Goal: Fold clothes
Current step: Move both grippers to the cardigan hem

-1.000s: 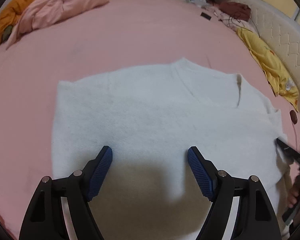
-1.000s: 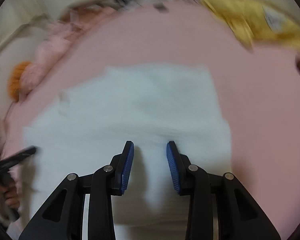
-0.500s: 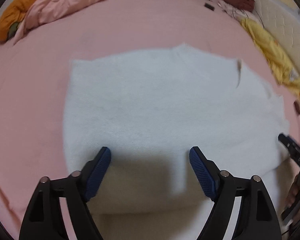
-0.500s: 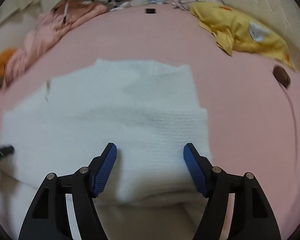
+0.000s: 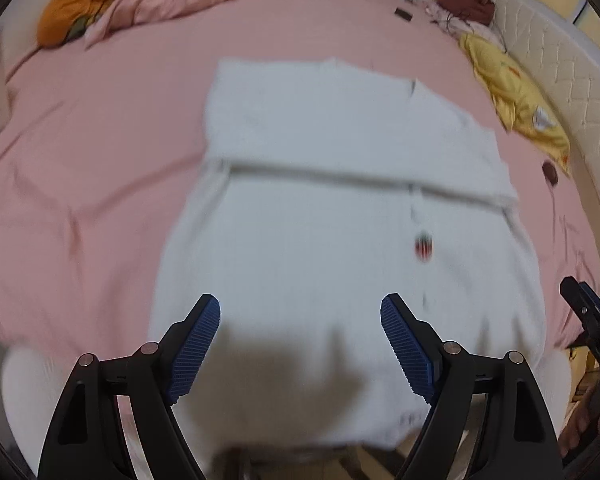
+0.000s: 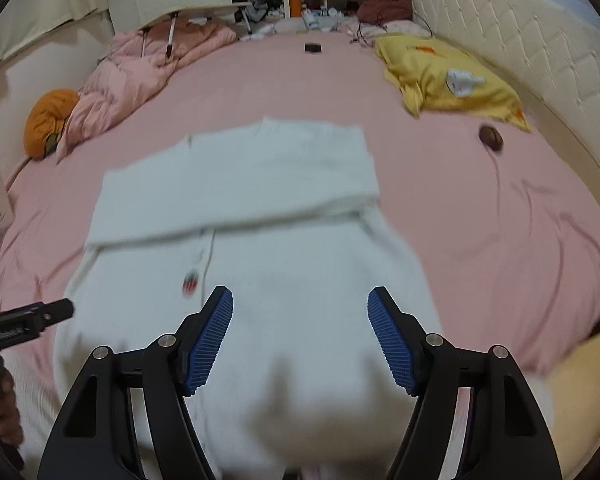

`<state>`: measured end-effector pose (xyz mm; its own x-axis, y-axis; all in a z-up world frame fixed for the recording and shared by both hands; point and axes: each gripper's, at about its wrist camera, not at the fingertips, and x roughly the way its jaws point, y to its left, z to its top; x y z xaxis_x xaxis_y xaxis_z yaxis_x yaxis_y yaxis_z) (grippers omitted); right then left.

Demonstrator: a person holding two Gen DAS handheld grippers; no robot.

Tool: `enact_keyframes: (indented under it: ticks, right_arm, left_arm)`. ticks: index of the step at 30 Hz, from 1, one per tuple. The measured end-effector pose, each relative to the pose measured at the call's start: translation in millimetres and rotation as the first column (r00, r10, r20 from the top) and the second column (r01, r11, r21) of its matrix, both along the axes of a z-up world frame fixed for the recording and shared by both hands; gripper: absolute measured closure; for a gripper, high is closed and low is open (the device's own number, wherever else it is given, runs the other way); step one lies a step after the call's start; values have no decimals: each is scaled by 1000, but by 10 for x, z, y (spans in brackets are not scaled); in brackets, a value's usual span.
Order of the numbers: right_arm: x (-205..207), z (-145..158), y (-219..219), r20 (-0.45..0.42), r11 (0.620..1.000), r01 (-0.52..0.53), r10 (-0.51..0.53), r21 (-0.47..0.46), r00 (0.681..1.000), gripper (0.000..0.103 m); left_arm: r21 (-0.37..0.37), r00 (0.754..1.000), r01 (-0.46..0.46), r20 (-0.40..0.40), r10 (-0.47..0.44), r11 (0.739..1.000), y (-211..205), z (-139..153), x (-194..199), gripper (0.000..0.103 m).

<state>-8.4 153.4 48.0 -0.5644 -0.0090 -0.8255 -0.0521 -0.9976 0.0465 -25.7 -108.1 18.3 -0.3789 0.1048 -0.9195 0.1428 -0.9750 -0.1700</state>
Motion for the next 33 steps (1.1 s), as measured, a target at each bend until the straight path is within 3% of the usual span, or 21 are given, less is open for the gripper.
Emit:
enact_keyframes:
  ticks: [5, 9, 20, 33]
  right_arm:
    - [602, -112, -153, 52, 1000, -8, 7, 20, 999, 33]
    - [835, -180, -241, 91, 999, -45, 46, -16, 995, 33]
    - [984, -40, -241, 38, 998, -55, 56, -14, 998, 33]
    - [931, -133, -227, 80, 996, -76, 80, -49, 994, 33]
  left_arm:
    - [11, 999, 16, -37, -16, 1000, 222, -123, 614, 20]
    - [56, 997, 76, 1, -76, 996, 361, -309, 840, 20]
    - [19, 995, 91, -48, -90, 996, 377, -161, 972, 20]
    - [83, 997, 78, 18, -80, 993, 261, -278, 939, 20]
